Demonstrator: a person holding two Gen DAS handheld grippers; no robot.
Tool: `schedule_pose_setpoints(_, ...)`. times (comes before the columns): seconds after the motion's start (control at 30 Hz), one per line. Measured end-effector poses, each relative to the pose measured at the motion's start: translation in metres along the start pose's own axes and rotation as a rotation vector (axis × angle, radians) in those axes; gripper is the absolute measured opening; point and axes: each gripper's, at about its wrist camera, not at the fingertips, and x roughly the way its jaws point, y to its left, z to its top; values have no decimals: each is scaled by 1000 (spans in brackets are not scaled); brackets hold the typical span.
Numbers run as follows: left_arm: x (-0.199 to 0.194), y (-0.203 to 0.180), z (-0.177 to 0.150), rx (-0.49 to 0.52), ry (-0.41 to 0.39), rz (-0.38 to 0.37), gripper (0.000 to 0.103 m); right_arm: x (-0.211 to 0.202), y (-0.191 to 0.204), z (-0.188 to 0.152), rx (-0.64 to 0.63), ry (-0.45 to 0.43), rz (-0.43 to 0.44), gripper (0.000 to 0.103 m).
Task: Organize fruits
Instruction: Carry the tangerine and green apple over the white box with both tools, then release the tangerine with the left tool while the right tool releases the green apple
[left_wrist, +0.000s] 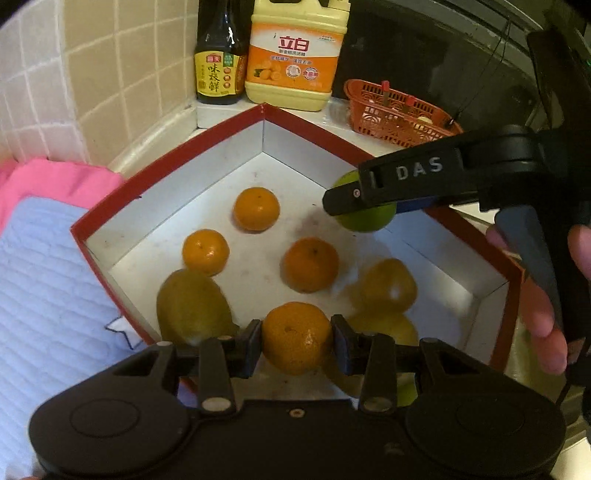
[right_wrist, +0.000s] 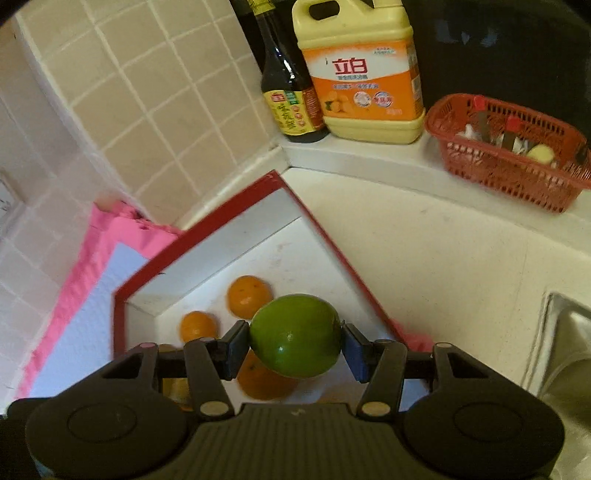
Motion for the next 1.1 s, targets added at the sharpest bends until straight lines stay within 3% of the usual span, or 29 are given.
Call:
schedule_pose_setpoints(0.1,3,2,-3,11,37,33,47,5,12,-3,-62,-21,-74,56)
schedule_pose_setpoints(0.23,5,-10,-10,98,54,95,49,12,30,-11,-167,-26,-154,56)
schedule_pose_setpoints(0.43,8,-20,-14,150,52,134,49,22,42,-10,-214,-22,-174,56)
schedule_pose_setpoints(0.63,-5,-18,-18,135,10,127,62,26,47,-13,-258,-22,-212,56)
schedule_pose_setpoints(0.8,-24,-18,-22,100,-34,123,65,30,51,-16,-298,-26,-235,56)
schedule_pose_setpoints(0.93,-52,-18,-36,68,-82,137,73,30,54,-16,-334,-31,-246,56)
schedule_pose_setpoints(1.1,-95,-11,-58,-15,-146,176,74,31,56,-17,-350,-29,-252,56)
